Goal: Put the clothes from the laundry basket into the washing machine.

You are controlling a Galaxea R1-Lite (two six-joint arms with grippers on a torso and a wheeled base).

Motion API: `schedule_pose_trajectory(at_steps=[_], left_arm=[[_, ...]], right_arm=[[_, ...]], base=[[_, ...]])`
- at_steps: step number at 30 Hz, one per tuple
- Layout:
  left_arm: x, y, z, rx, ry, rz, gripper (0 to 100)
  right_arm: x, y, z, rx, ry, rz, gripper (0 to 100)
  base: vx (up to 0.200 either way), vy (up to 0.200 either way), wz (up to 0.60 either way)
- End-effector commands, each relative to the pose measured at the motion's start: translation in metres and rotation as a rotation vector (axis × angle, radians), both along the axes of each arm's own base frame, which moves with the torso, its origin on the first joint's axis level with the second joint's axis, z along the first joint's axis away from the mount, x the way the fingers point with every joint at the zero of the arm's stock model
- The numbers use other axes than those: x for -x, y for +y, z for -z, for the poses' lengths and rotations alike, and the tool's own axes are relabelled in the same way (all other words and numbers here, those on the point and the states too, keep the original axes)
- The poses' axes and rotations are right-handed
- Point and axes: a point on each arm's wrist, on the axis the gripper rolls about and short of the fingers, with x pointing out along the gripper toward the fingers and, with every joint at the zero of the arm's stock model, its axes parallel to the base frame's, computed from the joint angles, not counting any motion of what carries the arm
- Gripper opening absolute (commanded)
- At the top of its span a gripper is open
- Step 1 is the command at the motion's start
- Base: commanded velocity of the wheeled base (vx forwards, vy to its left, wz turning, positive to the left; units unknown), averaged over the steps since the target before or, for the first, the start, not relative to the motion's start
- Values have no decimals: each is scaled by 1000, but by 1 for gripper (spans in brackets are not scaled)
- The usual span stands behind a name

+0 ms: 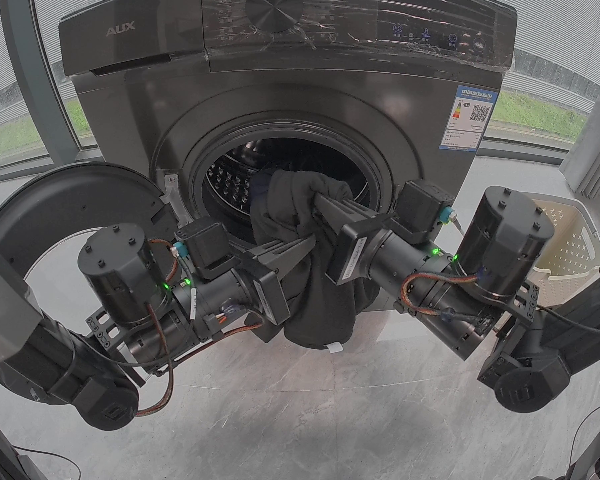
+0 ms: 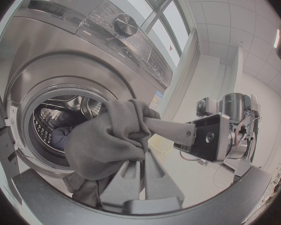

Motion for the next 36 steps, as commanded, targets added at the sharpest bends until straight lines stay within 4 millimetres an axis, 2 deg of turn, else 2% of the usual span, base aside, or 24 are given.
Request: schedule_pose_trajectory(at_steps=[1,2,3,9,16,21,24,36], left_arm=[[8,3,4,4,-6,7,0],[12,6,5,18,-29,8,0],[13,6,4,22,-34,8,0],[14,13,-9,80,-97,-7,0],[3,22,-22,110,-142,-53,0],[-5,24,-27,125,-162,-91,0],[-8,24,-36,157,-188,-130,0],[-7,26,-43,172,-210,-134,0]], right_arm=[[3,-2,10,27,23,-11,0],[4,-3,13,25,21,-12,0],[3,-3,13,24,20,-14,100],[6,-6,32,76,75,-13,100],[9,-21,49,132,126,8,100],[10,-35,66,193,173,26,100],[8,-48,78,241,202,48,100],[3,-57,92,285,242,80,100]], base=[[0,0,0],[0,0,0],[0,0,0],[0,0,0],[0,0,0],[0,0,0],[0,0,0],[0,0,0]])
